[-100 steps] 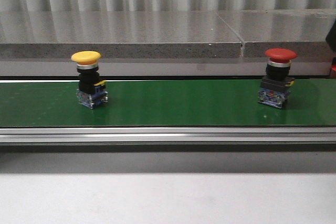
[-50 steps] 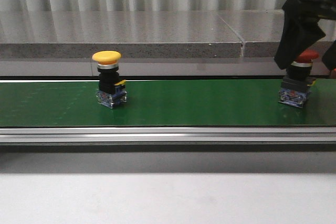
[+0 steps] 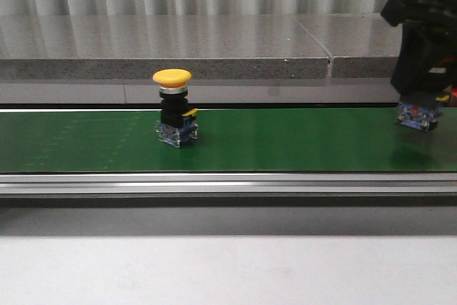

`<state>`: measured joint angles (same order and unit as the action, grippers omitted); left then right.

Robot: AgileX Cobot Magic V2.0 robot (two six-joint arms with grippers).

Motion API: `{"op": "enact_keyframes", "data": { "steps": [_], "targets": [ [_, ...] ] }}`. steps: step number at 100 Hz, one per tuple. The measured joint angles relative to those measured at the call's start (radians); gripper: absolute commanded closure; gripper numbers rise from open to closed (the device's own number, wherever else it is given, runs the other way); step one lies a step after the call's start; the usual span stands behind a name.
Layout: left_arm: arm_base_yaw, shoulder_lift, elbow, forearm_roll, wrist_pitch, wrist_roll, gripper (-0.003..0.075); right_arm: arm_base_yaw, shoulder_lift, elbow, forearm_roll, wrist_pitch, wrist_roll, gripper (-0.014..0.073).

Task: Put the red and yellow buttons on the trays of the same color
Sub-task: 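Grasp the red button with the right gripper and lift it, then lower the red button into the red tray and open the right gripper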

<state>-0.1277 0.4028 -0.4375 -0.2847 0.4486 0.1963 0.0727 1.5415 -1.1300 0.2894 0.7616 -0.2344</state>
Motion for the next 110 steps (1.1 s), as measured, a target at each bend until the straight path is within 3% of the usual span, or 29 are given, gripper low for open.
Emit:
{"op": "enact_keyframes", "data": {
  "steps": [18, 41, 57, 75, 110],
  "targets": [
    [0.0, 0.0, 0.0, 0.0, 0.0, 0.0, 0.074, -0.157, 0.0, -0.092, 0.0, 0.024, 0.002, 0.0617],
    [0.0, 0.0, 0.0, 0.0, 0.0, 0.0, 0.074, -0.39, 0.043, -0.159, -0.004, -0.048, 0.058, 0.0617],
    [0.0, 0.0, 0.0, 0.0, 0.0, 0.0, 0.074, -0.493, 0.102, -0.183, -0.005, -0.086, 0.075, 0.0617],
    [0.0, 0.0, 0.0, 0.0, 0.0, 0.0, 0.074, -0.547, 0.178, -0.188, -0.005, -0.135, 0.079, 0.0617],
    [0.0, 0.0, 0.0, 0.0, 0.0, 0.0, 0.074, -0.553, 0.343, -0.225, -0.005, -0.215, 0.08, 0.0617]
  ]
}}
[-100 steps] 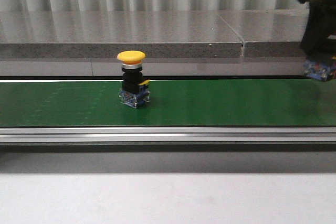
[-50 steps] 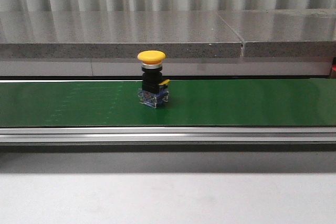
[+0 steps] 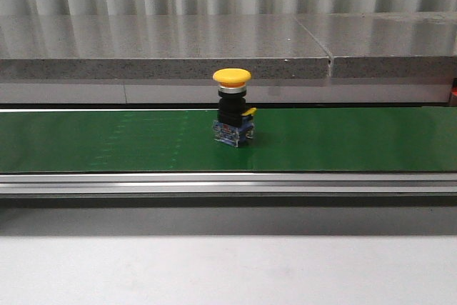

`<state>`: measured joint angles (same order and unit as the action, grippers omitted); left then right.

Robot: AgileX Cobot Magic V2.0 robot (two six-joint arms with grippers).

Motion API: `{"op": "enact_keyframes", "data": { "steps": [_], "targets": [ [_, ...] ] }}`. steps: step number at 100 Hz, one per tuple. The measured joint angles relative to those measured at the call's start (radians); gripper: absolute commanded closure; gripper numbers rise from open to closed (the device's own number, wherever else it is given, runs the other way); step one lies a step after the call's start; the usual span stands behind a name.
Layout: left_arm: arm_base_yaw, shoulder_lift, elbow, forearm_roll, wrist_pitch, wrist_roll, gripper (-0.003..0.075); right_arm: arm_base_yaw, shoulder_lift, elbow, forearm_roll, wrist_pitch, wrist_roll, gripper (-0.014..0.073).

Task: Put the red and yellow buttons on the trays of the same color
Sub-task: 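Lower the red button into the red tray and open the right gripper, then grasp the yellow button on the belt with the right gripper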

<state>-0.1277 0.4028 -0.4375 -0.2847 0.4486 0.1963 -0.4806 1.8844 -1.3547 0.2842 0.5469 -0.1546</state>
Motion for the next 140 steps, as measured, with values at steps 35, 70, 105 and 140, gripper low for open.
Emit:
{"op": "enact_keyframes", "data": {
  "steps": [35, 70, 105, 140],
  "targets": [
    [0.0, 0.0, 0.0, 0.0, 0.0, 0.0, 0.074, 0.0, 0.104, -0.118, 0.0, 0.007, 0.002, 0.0617],
    [0.0, 0.0, 0.0, 0.0, 0.0, 0.0, 0.074, 0.0, 0.157, -0.127, 0.0, 0.045, 0.002, 0.0587],
    [0.0, 0.0, 0.0, 0.0, 0.0, 0.0, 0.074, 0.0, 0.163, -0.184, 0.0, 0.119, 0.003, -0.007],
    [0.0, 0.0, 0.0, 0.0, 0.0, 0.0, 0.074, 0.0, 0.038, -0.23, 0.0, 0.251, 0.003, -0.0029]
  ]
}}
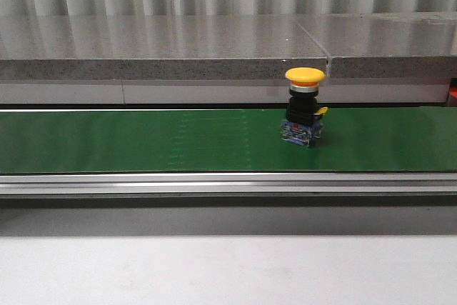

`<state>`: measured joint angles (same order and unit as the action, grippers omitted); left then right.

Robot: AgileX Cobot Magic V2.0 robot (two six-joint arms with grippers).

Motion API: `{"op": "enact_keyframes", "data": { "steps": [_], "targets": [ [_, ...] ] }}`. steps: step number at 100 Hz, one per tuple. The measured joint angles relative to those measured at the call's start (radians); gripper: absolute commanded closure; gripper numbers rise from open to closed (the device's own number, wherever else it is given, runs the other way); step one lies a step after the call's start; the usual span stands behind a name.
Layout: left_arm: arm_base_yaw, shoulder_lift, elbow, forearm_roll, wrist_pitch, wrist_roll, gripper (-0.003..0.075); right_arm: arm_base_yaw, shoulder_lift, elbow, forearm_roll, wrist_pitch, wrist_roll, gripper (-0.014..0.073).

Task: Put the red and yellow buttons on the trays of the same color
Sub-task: 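Grasp the yellow button on the belt with the right gripper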

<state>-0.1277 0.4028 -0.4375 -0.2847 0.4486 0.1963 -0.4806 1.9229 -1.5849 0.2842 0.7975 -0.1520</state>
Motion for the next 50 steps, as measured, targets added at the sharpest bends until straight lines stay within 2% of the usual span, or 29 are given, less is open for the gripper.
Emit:
{"op": "enact_keyframes", "data": {
  "steps": [18, 50],
  "targets": [
    [0.0, 0.0, 0.0, 0.0, 0.0, 0.0, 0.074, 0.0, -0.159, 0.048, 0.0, 0.034, 0.0, -0.0029],
    [0.0, 0.0, 0.0, 0.0, 0.0, 0.0, 0.074, 0.008, -0.475, 0.312, 0.043, 0.052, -0.002, -0.0029]
  ]
}}
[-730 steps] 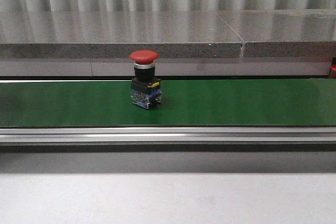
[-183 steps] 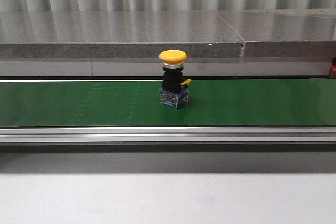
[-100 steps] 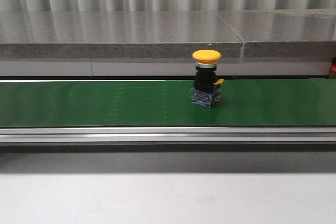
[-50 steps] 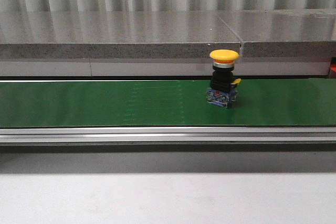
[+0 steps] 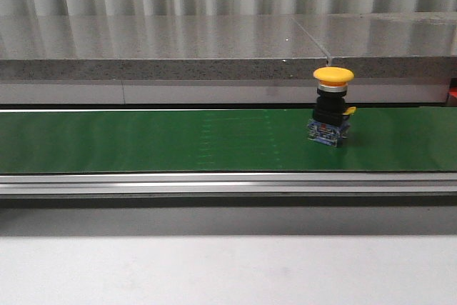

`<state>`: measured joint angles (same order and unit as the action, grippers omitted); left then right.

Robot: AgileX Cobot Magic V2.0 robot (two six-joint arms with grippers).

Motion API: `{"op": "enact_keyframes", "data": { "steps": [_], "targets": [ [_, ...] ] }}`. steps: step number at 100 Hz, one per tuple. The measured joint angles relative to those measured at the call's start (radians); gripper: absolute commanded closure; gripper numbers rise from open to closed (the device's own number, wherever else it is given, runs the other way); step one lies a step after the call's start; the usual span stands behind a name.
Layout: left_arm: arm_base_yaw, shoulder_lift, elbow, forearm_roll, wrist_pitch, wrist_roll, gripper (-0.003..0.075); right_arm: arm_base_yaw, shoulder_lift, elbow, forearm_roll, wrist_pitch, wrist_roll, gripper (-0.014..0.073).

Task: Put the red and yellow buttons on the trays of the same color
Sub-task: 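Grasp the yellow button on the belt with the right gripper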

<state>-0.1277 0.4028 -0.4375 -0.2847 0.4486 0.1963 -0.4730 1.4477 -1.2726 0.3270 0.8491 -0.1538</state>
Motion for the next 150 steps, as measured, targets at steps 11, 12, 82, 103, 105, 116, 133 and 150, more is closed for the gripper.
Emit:
{"op": "enact_keyframes", "data": {
  "steps": [11, 12, 82, 103, 105, 116, 133, 150],
  "targets": [
    [0.0, 0.0, 0.0, 0.0, 0.0, 0.0, 0.074, 0.043, -0.093, 0.089, 0.002, 0.001, -0.011, -0.0029],
    [0.0, 0.0, 0.0, 0.0, 0.0, 0.0, 0.074, 0.047, -0.098, 0.094, 0.002, 0.001, -0.015, -0.0029],
    [0.0, 0.0, 0.0, 0.0, 0.0, 0.0, 0.074, 0.447, -0.075, 0.19, 0.01, 0.119, -0.236, -0.0029],
    [0.0, 0.0, 0.0, 0.0, 0.0, 0.0, 0.074, 0.497, -0.003, 0.19, 0.01, 0.047, -0.252, -0.0029],
    [0.0, 0.0, 0.0, 0.0, 0.0, 0.0, 0.074, 0.501, 0.004, 0.19, 0.01, 0.037, -0.254, -0.0029],
    [0.0, 0.0, 0.0, 0.0, 0.0, 0.0, 0.074, 0.519, 0.038, 0.19, 0.012, -0.006, -0.256, -0.0029],
    [0.0, 0.0, 0.0, 0.0, 0.0, 0.0, 0.074, 0.524, 0.086, 0.19, 0.014, -0.048, -0.257, -0.0009],
    [0.0, 0.0, 0.0, 0.0, 0.0, 0.0, 0.074, 0.524, 0.112, 0.19, 0.016, -0.118, -0.262, 0.0159]
  ]
}}
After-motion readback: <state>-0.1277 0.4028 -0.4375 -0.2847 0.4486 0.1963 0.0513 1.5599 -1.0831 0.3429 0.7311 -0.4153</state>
